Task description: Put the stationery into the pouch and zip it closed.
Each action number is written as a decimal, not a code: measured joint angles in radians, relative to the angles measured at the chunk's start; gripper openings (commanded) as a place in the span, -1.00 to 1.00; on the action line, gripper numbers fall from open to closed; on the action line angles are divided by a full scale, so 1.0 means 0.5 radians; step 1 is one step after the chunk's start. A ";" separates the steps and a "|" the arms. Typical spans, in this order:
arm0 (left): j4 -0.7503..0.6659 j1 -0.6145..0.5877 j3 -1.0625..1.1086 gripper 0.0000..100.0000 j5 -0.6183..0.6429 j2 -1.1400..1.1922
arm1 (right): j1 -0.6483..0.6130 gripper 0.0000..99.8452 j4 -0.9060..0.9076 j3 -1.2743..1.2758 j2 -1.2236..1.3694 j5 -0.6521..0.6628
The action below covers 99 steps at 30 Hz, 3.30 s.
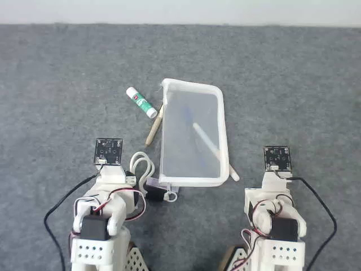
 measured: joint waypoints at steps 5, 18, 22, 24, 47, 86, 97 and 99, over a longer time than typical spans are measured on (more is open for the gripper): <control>0.000 0.000 0.000 -0.98 0.000 0.000 | 0.000 -0.99 0.000 0.000 0.000 0.000; 0.000 0.000 0.000 -0.98 0.000 0.000 | 0.000 -0.99 0.000 0.000 0.000 0.000; 0.000 0.000 0.000 -0.98 0.000 0.000 | 0.000 -0.99 0.000 0.000 0.000 0.000; 0.000 0.000 0.000 -0.98 0.000 0.000 | 0.000 -0.99 0.000 0.000 0.000 0.000; 0.000 0.000 0.000 -0.98 0.000 0.000 | 0.000 -0.99 0.000 0.000 0.000 0.000; 0.000 0.000 0.000 -0.98 0.000 0.000 | 0.000 -0.99 0.000 0.000 0.000 0.000; 0.000 -0.114 0.000 -0.98 0.000 0.000 | 0.000 -0.99 0.000 0.000 0.000 0.000; 0.000 -0.215 0.000 -0.98 -0.006 0.000 | 0.000 -0.99 0.000 0.000 0.000 0.000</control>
